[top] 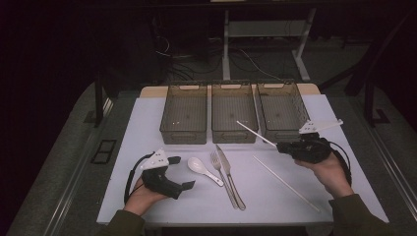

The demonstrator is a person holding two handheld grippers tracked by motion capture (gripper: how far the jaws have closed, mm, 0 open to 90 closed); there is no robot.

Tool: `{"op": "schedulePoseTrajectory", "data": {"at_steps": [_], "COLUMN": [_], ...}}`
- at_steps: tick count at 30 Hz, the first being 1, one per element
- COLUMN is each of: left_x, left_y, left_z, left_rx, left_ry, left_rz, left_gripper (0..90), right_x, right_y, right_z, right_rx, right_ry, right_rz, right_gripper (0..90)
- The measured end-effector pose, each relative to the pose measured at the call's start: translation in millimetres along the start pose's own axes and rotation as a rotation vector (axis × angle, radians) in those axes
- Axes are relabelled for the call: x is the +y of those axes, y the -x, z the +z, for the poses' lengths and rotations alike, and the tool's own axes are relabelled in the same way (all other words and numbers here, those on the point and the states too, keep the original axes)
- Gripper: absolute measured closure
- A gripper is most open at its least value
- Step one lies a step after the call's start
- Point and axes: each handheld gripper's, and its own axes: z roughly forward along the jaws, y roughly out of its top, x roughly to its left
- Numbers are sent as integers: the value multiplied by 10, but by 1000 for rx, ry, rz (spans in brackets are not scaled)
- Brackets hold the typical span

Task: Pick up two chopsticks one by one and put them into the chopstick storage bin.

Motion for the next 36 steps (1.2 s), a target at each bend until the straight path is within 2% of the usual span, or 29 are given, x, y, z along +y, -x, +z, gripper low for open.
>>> {"op": "schedulePoseTrajectory", "data": {"at_steps": [12,22,36], "left_x": [-2,4,10], "left_y": [13,22,22], "left_z": [-4,-3,-2], "left_rx": [-1,-3,-6], "left_ry": [6,10,17], "left_rz": [-8,-3,-5], "left_gripper": [0,0,0], "right_x": [306,609,995], "right_y": [-27,-103,-149], "right_z": [230,454,774], "right_rx": [-6,-12,-7], "right_ry": [6,-23,-28], "right_rz": [-23,-58,-52], "right_gripper": [842,842,843]}}
